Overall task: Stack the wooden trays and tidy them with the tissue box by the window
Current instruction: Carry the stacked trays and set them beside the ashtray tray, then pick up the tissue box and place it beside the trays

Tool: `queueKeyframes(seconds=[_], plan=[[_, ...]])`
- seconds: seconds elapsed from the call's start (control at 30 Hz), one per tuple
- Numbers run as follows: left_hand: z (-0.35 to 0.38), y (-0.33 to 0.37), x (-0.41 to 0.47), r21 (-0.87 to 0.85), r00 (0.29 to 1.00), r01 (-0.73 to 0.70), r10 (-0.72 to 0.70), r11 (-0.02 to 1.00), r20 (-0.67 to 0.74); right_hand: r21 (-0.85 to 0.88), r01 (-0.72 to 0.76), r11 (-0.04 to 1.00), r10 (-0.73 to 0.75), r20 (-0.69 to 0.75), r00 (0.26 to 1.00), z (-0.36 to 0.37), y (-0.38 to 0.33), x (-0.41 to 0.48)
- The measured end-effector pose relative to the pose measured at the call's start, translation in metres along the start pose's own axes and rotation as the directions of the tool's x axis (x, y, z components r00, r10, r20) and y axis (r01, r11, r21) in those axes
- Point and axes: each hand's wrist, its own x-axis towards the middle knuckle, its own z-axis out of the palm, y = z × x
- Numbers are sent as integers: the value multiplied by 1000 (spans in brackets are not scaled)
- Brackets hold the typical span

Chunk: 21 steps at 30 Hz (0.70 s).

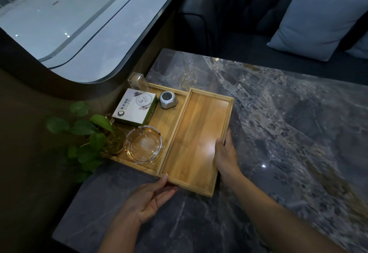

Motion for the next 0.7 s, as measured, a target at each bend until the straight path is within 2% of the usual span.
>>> queueKeyframes(seconds=[0.17,0.23,0.33,0.4,0.5,0.57,0.7], plan=[[1,0,-1,14,1000,-19,19,1000,-3,12,13,1000,-13,1,1000,1,1,1],[1,-1,-3,68,1000,-6,7,998,-15,41,12,999,-13,22,1000,-1,1,1],[0,-6,-12,313,999,32,-19,949,-43,49,28,998,-30,32,999,-7,-1,2],[1,-11,-19,468,997,12,22,883,-69,16,48,999,-48,20,999,-15,-3,4],[11,-19,-33,599,978,-125,201,791,-60,-18,29,999,-29,-5,1000,-36,-5,6],[29,-23,-42,651,955,-231,296,723,11,-44,57,997,-58,-28,998,-56,-6,2],[79,-33,-49,646,915,-390,355,656,192,-75,102,992,-109,-96,989,-96,-9,-9]])
